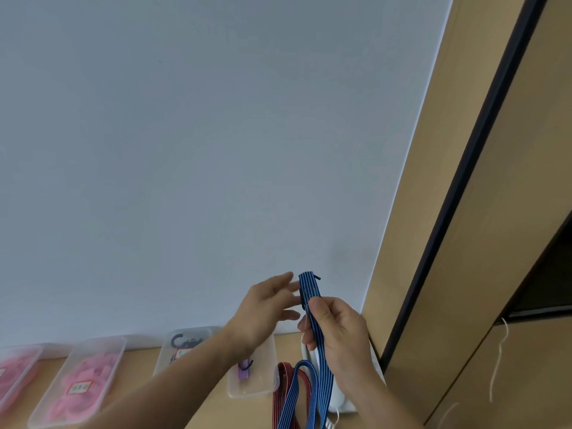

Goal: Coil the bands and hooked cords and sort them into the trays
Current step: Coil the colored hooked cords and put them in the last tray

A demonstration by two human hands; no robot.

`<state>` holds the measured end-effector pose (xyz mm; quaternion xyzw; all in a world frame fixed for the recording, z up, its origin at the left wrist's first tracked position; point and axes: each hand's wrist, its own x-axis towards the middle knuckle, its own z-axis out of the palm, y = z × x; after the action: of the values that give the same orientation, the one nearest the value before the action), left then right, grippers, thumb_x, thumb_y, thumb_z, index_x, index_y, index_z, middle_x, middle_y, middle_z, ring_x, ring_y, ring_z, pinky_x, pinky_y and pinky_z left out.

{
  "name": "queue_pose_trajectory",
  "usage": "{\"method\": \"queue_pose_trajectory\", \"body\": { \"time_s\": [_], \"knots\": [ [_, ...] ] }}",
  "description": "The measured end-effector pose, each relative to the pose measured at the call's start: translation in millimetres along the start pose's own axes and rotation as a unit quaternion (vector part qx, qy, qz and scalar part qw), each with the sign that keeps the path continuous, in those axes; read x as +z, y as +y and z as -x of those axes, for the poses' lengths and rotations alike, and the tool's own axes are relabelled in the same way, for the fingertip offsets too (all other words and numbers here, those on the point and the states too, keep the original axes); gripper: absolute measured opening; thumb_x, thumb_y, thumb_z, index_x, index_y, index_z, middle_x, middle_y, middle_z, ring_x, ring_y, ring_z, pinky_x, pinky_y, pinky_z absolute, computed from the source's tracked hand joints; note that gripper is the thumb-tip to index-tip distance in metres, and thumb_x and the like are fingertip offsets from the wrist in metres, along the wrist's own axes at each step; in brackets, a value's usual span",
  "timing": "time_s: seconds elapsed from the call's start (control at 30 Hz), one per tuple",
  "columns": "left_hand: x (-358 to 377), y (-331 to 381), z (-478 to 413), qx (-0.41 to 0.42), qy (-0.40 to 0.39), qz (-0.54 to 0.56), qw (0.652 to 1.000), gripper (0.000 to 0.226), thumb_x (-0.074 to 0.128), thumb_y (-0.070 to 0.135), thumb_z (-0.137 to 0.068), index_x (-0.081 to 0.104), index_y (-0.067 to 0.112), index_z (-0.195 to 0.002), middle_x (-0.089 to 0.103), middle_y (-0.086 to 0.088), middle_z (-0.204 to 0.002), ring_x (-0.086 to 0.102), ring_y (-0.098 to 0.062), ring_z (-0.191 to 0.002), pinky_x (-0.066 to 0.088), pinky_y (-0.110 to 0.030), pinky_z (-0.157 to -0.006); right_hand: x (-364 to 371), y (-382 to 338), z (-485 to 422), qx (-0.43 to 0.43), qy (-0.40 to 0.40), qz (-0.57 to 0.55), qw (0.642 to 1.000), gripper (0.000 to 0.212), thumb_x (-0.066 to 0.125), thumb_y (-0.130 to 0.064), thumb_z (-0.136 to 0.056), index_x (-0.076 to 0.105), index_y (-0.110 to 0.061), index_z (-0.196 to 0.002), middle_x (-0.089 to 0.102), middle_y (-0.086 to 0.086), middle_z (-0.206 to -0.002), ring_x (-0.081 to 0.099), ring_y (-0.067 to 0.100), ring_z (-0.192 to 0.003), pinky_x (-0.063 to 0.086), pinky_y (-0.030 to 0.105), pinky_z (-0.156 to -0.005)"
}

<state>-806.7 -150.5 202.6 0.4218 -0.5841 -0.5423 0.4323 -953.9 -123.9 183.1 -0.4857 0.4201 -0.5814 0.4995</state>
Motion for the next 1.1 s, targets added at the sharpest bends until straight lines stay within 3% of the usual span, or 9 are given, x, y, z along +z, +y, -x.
{"method": "queue_pose_trajectory", "body": {
  "time_s": [0.03, 0.1, 0.23, 0.37, 0.5, 0.77, 0.87, 1.0, 1.1],
  "knots": [
    [0, 6, 1, -0.017, -0.038, 0.037, 0.998, 0.022, 0.048, 0.019, -0.097, 0.066, 0.013, -0.109, 0.070, -0.007, -0.097, 0.068, -0.022, -0.085, 0.054, -0.033, -0.080, 0, 0, 1, -0.005, 0.001, 0.004, 1.000, 0.039, 0.063, -0.035, -0.080, 0.063, 0.003, -0.089, 0.067, 0.013, -0.062, 0.056, 0.020, -0.046, 0.046, 0.027, -0.043],
    [-1, 11, 3, -0.019, -0.082, 0.052, 0.995, 0.035, 0.048, 0.030, -0.098, 0.068, 0.002, -0.093, 0.067, -0.020, -0.082, 0.062, -0.034, -0.078, 0.053, -0.044, -0.081, 1, 2, 3, -0.012, -0.001, 0.015, 1.000, 0.038, 0.063, -0.034, -0.079, 0.063, 0.003, -0.086, 0.067, 0.012, -0.060, 0.057, 0.019, -0.045, 0.046, 0.027, -0.043],
    [-5, 8, 1, -0.024, -0.058, 0.081, 0.995, 0.030, 0.061, 0.025, -0.090, 0.064, 0.003, -0.110, 0.071, -0.023, -0.111, 0.064, -0.047, -0.097, 0.057, -0.039, -0.084, 3, 5, 6, -0.010, -0.008, 0.026, 1.000, 0.041, 0.060, -0.036, -0.082, 0.062, 0.005, -0.080, 0.067, 0.013, -0.059, 0.058, 0.020, -0.045, 0.047, 0.029, -0.043],
    [-5, 5, 4, -0.023, -0.050, 0.103, 0.993, 0.038, 0.065, 0.022, -0.089, 0.053, 0.000, -0.117, 0.073, -0.016, -0.112, 0.070, -0.036, -0.094, 0.056, -0.032, -0.080, 4, 8, 10, 0.009, -0.001, 0.051, 0.999, 0.046, 0.056, -0.044, -0.082, 0.064, 0.000, -0.075, 0.065, 0.012, -0.054, 0.057, 0.019, -0.040, 0.047, 0.025, -0.041],
    [-4, 4, 8, 0.017, -0.013, 0.009, 1.000, 0.030, 0.064, 0.021, -0.092, 0.055, 0.004, -0.114, 0.076, -0.012, -0.104, 0.070, -0.027, -0.083, 0.056, -0.044, -0.084, 4, 11, 13, 0.033, 0.008, 0.085, 0.996, 0.052, 0.052, -0.051, -0.083, 0.068, -0.002, -0.077, 0.066, 0.013, -0.055, 0.059, 0.020, -0.043, 0.047, 0.026, -0.041],
    [-12, 2, 9, 0.093, 0.105, -0.193, 0.971, 0.012, 0.065, 0.021, -0.094, 0.057, 0.022, -0.104, 0.077, 0.006, -0.089, 0.072, -0.007, -0.078, 0.054, -0.024, -0.072, 3, 9, 19, 0.063, -0.033, 0.081, 0.994, 0.037, 0.053, -0.031, -0.098, 0.065, 0.001, -0.085, 0.068, 0.014, -0.061, 0.057, 0.021, -0.046, 0.045, 0.028, -0.043],
    [-11, -7, 13, 0.188, 0.122, -0.327, 0.918, 0.012, 0.065, 0.022, -0.093, 0.060, 0.022, -0.104, 0.074, 0.010, -0.093, 0.070, -0.003, -0.080, 0.056, -0.030, -0.075, 3, 5, 20, 0.063, -0.037, 0.064, 0.995, 0.043, 0.052, -0.035, -0.096, 0.064, 0.005, -0.087, 0.067, 0.016, -0.061, 0.055, 0.021, -0.045, 0.044, 0.028, -0.043],
    [-7, -13, 16, 0.371, 0.125, -0.462, 0.796, 0.015, 0.065, 0.019, -0.090, 0.068, 0.014, -0.104, 0.074, 0.007, -0.084, 0.069, -0.015, -0.066, 0.056, -0.032, -0.055, 2, -2, 18, 0.067, -0.044, 0.022, 0.997, 0.064, 0.047, -0.055, -0.086, 0.066, 0.005, -0.091, 0.065, 0.018, -0.063, 0.054, 0.022, -0.046, 0.041, 0.029, -0.044],
    [-11, -10, 13, 0.469, 0.100, -0.504, 0.718, 0.020, 0.056, 0.011, -0.090, 0.072, 0.009, -0.102, 0.076, -0.003, -0.093, 0.073, -0.019, -0.076, 0.058, -0.031, -0.053, 1, -4, 17, 0.060, -0.054, 0.007, 0.997, 0.069, 0.048, -0.061, -0.082, 0.067, 0.004, -0.091, 0.066, 0.019, -0.065, 0.056, 0.022, -0.047, 0.042, 0.028, -0.045]
  ]
}}
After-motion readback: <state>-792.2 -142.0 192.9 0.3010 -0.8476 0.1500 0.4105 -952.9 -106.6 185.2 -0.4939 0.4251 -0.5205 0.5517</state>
